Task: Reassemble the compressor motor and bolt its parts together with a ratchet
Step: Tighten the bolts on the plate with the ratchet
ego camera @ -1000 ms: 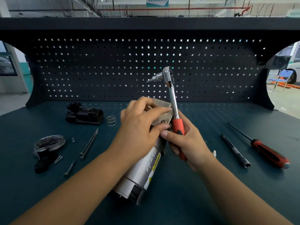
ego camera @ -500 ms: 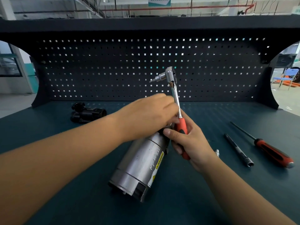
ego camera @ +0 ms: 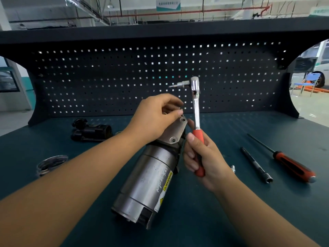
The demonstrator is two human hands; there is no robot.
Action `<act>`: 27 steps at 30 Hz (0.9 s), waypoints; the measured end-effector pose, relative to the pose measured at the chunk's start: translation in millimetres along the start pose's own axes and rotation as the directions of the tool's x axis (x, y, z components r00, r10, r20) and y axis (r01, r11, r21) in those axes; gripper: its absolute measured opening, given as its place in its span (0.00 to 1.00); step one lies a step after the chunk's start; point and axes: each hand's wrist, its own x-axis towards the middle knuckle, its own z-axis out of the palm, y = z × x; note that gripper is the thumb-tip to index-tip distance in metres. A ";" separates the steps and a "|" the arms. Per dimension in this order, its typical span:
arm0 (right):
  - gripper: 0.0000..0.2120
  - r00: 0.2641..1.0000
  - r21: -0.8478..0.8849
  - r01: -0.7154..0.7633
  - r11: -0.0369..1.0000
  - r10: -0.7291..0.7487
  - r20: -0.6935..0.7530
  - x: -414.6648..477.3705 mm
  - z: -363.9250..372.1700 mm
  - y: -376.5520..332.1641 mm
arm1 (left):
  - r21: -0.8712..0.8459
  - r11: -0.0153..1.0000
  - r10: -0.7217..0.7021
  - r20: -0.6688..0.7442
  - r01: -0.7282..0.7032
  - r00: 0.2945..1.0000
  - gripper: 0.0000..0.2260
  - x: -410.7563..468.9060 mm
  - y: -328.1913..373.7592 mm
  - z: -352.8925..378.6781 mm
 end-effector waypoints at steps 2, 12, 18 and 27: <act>0.30 1.000 0.089 -0.012 0.996 0.014 -0.019 -0.4 -1.6 -1.2 | 0.056 0.998 0.009 -0.008 -0.009 1.000 0.06 -0.2 -3.3 2.0; 0.29 0.996 0.144 -0.027 0.989 0.039 -0.078 1.2 -7.6 -1.6 | 0.068 0.997 0.042 -0.020 -0.040 0.999 0.06 -1.3 -4.6 4.2; 0.28 0.998 0.150 -0.043 0.988 0.049 -0.038 -0.3 -6.1 0.2 | 0.102 0.993 0.066 -0.013 -0.064 0.998 0.06 -0.1 -2.5 4.7; 0.24 0.997 0.143 -0.052 0.988 0.061 -0.053 -0.4 -4.9 1.4 | 0.279 0.944 0.169 0.055 -0.178 0.984 0.06 0.9 1.5 -0.1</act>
